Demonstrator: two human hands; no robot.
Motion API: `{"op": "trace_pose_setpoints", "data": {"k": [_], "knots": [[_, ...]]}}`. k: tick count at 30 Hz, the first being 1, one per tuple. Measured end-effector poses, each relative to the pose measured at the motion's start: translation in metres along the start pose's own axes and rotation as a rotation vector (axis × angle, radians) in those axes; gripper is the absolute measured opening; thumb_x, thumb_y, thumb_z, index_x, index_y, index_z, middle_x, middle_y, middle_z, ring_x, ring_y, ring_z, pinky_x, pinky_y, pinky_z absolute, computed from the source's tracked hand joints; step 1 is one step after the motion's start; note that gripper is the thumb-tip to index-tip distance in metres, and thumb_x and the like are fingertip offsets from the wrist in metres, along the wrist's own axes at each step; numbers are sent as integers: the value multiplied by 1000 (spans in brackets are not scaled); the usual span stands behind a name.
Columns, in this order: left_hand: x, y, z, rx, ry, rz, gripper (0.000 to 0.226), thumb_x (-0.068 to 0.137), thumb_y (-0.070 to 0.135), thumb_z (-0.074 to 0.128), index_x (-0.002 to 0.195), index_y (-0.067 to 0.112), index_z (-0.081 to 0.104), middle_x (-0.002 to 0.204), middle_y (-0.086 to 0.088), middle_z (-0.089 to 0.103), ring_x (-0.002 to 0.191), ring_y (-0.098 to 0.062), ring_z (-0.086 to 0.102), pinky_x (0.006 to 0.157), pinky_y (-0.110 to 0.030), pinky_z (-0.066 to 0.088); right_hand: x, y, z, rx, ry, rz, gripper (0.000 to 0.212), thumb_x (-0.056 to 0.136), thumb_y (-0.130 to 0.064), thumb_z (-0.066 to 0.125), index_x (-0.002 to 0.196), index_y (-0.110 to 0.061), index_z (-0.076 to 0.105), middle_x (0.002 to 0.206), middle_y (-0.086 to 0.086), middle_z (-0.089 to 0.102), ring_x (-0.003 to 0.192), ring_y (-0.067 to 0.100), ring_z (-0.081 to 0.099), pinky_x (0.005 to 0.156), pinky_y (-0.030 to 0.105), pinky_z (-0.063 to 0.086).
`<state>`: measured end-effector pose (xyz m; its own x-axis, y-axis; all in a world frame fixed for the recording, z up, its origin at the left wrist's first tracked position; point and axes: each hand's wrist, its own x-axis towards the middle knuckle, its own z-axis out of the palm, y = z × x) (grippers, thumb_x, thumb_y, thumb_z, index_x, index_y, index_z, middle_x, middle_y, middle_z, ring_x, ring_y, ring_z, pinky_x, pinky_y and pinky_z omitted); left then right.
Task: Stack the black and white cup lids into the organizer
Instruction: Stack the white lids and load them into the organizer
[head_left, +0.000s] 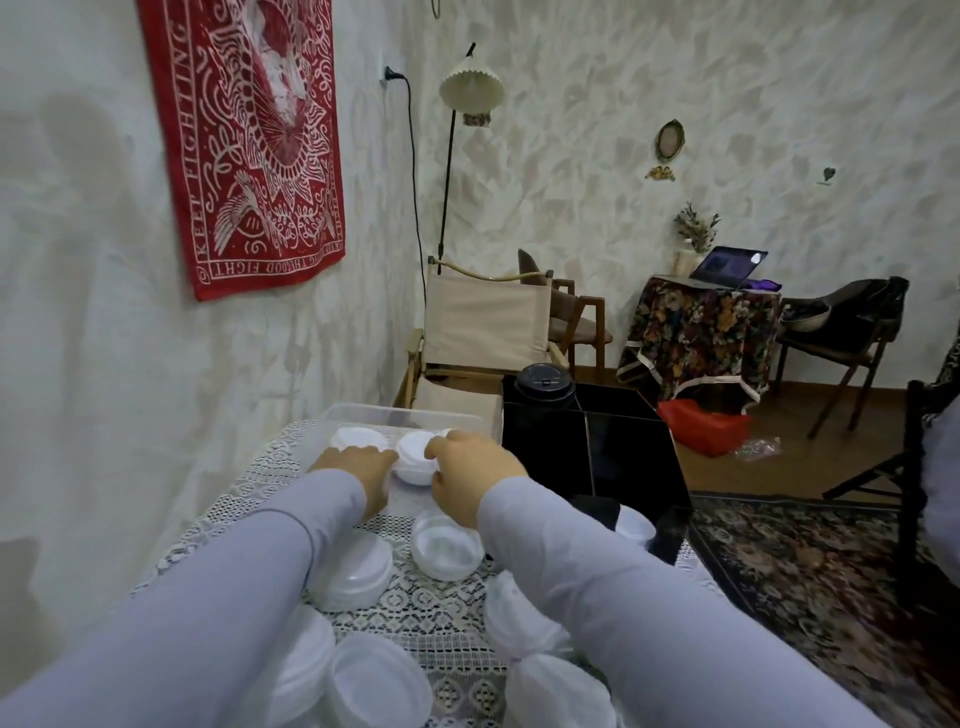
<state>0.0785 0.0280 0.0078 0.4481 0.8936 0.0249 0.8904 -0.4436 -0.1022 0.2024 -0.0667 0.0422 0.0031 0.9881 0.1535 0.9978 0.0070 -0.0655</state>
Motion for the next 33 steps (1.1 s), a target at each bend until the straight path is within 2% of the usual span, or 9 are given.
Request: {"op": "trace_pose_setpoints", "data": {"k": [4,9,14,16,19,22,25,28,33], "knots": [[5,-10,4,-3,13,53,38,95,21,39,129,36,46,131,0,54,112,-24,54,90,-32,42,31,-4,11,62,-92,104,44,93,-18,46,137,-13,43,138,10,46,124,31,45,100,40,41],[1,-24,5,-59,0,113,27,94,23,46,116,34,57,118,0,60,102,-23,57,88,-32,45,73,0,20,151,-70,219,44,92,-14,45,136,-18,44,136,9,50,121,29,49,97,35,42],[-8,-28,0,-6,14,219,36,96,16,44,127,31,54,129,0,53,113,-24,51,92,-31,39,103,-8,43,172,-182,204,62,84,-35,63,140,-25,37,141,7,44,124,30,46,99,39,41],[-10,-30,-2,-45,-7,219,35,96,17,42,126,31,55,127,-2,55,110,-25,52,91,-32,41,111,-9,54,79,-273,220,70,83,-45,61,143,-27,30,148,9,33,134,32,34,107,48,31],[-11,-31,-3,-94,-37,226,29,96,26,41,119,28,59,120,-4,60,104,-25,55,87,-32,43,117,-9,65,-69,-307,225,66,89,-44,51,146,-28,23,153,11,21,140,33,20,110,54,16],[-12,-30,-7,-161,-72,223,33,98,39,37,105,19,63,104,-6,63,86,-22,53,78,-29,41,120,-9,67,-152,-321,206,67,87,-42,54,145,-30,23,153,12,22,140,34,20,111,55,12],[-8,-31,-8,-221,-68,188,41,100,37,29,88,14,61,94,-9,61,79,-21,49,75,-30,39,121,-7,63,-174,-392,182,76,82,-44,62,145,-30,21,150,9,29,138,33,26,109,53,15],[-5,-31,-7,-198,-54,158,41,100,34,27,90,15,61,100,-10,62,81,-21,48,75,-30,37,118,-7,56,-175,-443,160,74,82,-44,63,142,-29,22,146,6,39,133,33,35,107,50,22],[3,-28,-4,-216,-51,83,34,98,31,30,83,15,55,87,-5,53,79,-21,46,73,-29,35,112,-9,52,-173,-446,119,61,88,-38,54,142,-31,26,145,4,41,135,30,35,111,54,14]]}}
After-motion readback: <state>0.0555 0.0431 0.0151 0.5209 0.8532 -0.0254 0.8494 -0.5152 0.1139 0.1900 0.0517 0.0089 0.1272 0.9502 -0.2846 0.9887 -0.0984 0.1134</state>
